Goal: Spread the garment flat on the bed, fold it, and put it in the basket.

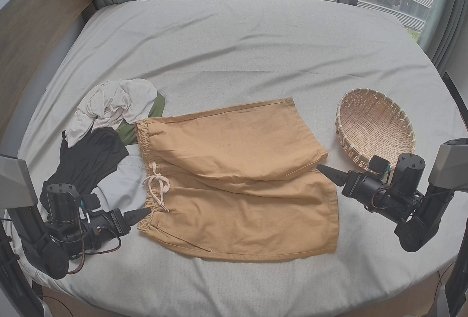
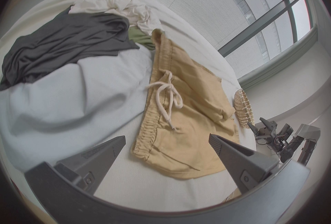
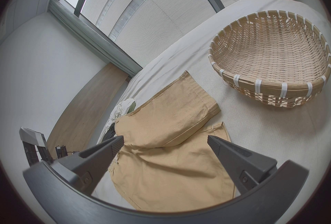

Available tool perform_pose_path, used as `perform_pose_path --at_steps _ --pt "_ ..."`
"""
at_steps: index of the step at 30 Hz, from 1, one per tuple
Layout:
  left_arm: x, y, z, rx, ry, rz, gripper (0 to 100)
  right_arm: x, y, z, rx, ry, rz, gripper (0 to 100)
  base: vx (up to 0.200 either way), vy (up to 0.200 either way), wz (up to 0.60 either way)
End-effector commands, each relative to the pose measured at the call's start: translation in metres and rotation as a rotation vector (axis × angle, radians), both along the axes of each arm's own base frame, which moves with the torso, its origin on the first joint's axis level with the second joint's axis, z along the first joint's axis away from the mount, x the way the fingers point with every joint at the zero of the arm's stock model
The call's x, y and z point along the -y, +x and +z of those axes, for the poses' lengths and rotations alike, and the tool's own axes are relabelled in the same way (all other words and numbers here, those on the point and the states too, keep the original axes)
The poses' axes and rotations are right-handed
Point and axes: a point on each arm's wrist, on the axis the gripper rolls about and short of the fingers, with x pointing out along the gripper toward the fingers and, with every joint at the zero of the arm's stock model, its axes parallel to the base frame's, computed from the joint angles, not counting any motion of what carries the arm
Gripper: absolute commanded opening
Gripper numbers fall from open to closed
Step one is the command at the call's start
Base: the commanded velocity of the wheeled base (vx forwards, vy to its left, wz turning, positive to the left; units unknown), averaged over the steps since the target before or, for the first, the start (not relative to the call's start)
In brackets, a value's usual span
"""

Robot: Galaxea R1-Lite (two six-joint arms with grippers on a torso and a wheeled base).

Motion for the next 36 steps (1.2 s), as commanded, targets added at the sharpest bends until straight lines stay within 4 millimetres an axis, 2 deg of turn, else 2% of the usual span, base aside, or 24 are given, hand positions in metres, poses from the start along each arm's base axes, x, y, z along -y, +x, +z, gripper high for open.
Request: perform_pose_path --at_steps 1,11,22,23,32,36 --pt "0.000 0.001 -0.017 -0.068 0.003 0.000 100 0.000 -0.002 0.003 0.006 0.001 0.002 100 0.000 0.000 0.00" --pt "0.005 0.010 -0.046 -0.088 0.007 -0.011 100 0.001 -0.002 0.006 0.015 0.004 0.000 100 0.000 0.000 0.00" --pt "0.006 0.017 -0.050 -0.061 0.006 -0.007 100 0.002 -0.002 0.006 0.015 0.004 -0.005 100 0.000 0.000 0.00" --pt "0.006 0.017 -0.050 -0.059 0.006 -0.007 0 0.002 -0.002 0.005 0.014 0.003 -0.005 100 0.000 0.000 0.00" --pt "0.004 0.023 -0.053 -0.048 0.002 0.003 0 0.005 -0.009 0.000 -0.022 -0.006 -0.008 100 0.000 0.000 0.00" --pt "0.003 0.022 -0.049 -0.027 -0.003 0.007 0 0.008 -0.020 -0.009 -0.078 -0.022 -0.009 100 0.000 0.000 0.00"
